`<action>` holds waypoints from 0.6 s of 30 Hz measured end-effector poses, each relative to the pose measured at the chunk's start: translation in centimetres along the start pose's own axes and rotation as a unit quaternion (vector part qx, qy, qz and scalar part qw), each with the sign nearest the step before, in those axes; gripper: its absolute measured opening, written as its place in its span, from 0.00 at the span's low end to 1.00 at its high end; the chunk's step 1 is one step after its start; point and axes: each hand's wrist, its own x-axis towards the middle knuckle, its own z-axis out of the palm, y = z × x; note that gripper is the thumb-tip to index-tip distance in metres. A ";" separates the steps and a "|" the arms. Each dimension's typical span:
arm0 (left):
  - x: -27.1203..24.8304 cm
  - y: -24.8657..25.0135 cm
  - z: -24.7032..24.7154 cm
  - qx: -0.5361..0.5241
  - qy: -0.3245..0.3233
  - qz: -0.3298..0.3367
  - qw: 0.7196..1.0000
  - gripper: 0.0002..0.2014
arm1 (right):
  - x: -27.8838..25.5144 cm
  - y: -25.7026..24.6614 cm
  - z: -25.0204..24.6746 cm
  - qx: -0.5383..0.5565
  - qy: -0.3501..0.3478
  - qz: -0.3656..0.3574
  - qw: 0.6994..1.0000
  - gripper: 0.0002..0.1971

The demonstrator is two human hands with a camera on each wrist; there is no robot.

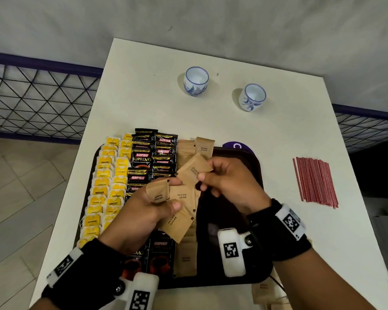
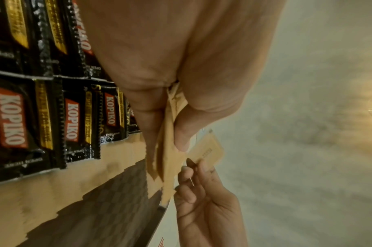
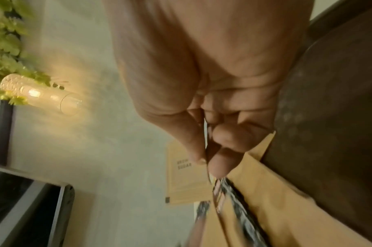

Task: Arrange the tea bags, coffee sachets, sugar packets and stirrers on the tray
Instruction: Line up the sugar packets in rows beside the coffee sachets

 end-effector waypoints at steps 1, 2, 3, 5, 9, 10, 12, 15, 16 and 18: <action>-0.1 0.0 -0.2 0.001 0.001 -0.002 1.000 0.21 | 0.2 -0.2 -0.6 0.016 0.018 0.002 1.000 0.03; -0.2 -0.1 -0.4 0.004 0.002 -0.004 1.000 0.21 | 0.4 -0.4 -1.3 0.024 0.040 -0.001 0.999 0.04; -0.4 -0.1 -0.6 0.007 0.003 -0.005 1.000 0.22 | 0.7 -0.7 -2.2 0.013 0.065 -0.008 0.998 0.06; -0.6 -0.3 -0.9 0.014 0.004 -0.005 1.000 0.22 | 1.5 -1.0 -3.9 -0.059 0.114 -0.023 0.991 0.09; -1.1 -0.4 -1.0 0.016 0.000 -0.003 1.000 0.22 | 3.8 0.0 -5.8 -0.162 0.140 -0.008 0.977 0.09; -1.1 -0.4 -0.9 0.014 -0.005 -0.003 1.000 0.22 | 4.4 0.4 -5.9 -0.186 0.134 -0.006 0.973 0.09; -1.3 -0.5 -0.8 0.010 -0.012 -0.005 1.000 0.22 | 5.3 1.0 -5.8 -0.219 0.119 -0.001 0.968 0.08; -1.3 -0.7 -0.9 0.009 -0.015 -0.005 1.000 0.22 | 6.1 1.5 -5.3 -0.224 0.119 0.009 0.967 0.09; -1.4 -0.7 -1.0 0.010 -0.016 -0.004 1.000 0.22 | 6.3 1.6 -5.1 -0.224 0.121 0.011 0.967 0.10; -1.5 -0.7 -1.2 0.010 -0.017 -0.003 1.000 0.22 | 6.6 1.6 -4.7 -0.220 0.124 0.015 0.967 0.09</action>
